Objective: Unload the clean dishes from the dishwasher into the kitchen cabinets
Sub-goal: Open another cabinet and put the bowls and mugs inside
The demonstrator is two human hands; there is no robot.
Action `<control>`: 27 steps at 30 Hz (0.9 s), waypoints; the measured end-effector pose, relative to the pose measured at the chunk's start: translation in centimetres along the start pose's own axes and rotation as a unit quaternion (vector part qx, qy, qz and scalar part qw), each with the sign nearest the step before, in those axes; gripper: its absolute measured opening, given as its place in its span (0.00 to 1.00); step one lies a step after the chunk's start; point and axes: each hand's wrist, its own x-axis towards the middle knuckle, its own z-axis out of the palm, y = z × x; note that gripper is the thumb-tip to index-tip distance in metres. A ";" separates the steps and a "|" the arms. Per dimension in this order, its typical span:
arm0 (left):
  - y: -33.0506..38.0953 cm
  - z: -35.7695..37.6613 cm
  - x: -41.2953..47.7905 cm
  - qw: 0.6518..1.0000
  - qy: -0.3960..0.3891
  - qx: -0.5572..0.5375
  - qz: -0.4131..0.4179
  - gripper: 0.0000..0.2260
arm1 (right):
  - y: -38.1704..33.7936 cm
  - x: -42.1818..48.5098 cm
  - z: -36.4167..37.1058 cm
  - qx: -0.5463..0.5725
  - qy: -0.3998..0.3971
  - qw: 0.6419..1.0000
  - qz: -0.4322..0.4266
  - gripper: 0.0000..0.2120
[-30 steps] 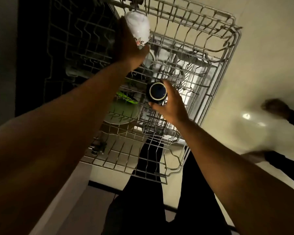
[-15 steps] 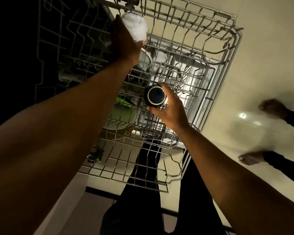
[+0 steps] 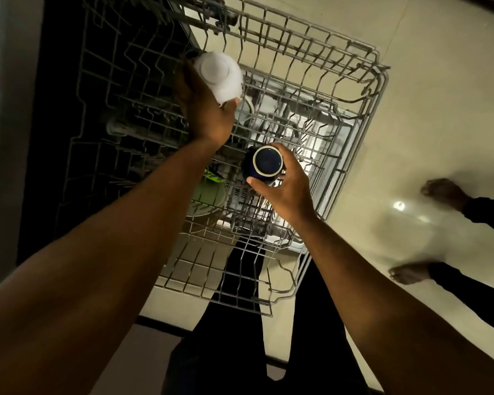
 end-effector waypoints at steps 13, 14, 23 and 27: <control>0.7 -6.3 -9.7 0.981 -0.095 -0.169 0.021 0.41 | -6.6 -2.8 -7.3 0.249 -0.015 0.952 0.177 0.20; 0.8 -6.9 -10.7 0.982 -0.089 -0.164 0.018 0.42 | -7.1 -3.3 -7.7 0.242 -0.018 0.955 0.170 0.21; 0.9 -11.5 -20.2 0.987 0.015 -0.157 -0.002 0.44 | -9.6 -8.2 -10.5 0.156 -0.080 0.980 0.094 0.32; 0.3 -13.1 -27.3 0.985 0.094 -0.142 -0.017 0.44 | -10.9 -11.2 -11.9 0.116 -0.132 0.984 0.034 0.26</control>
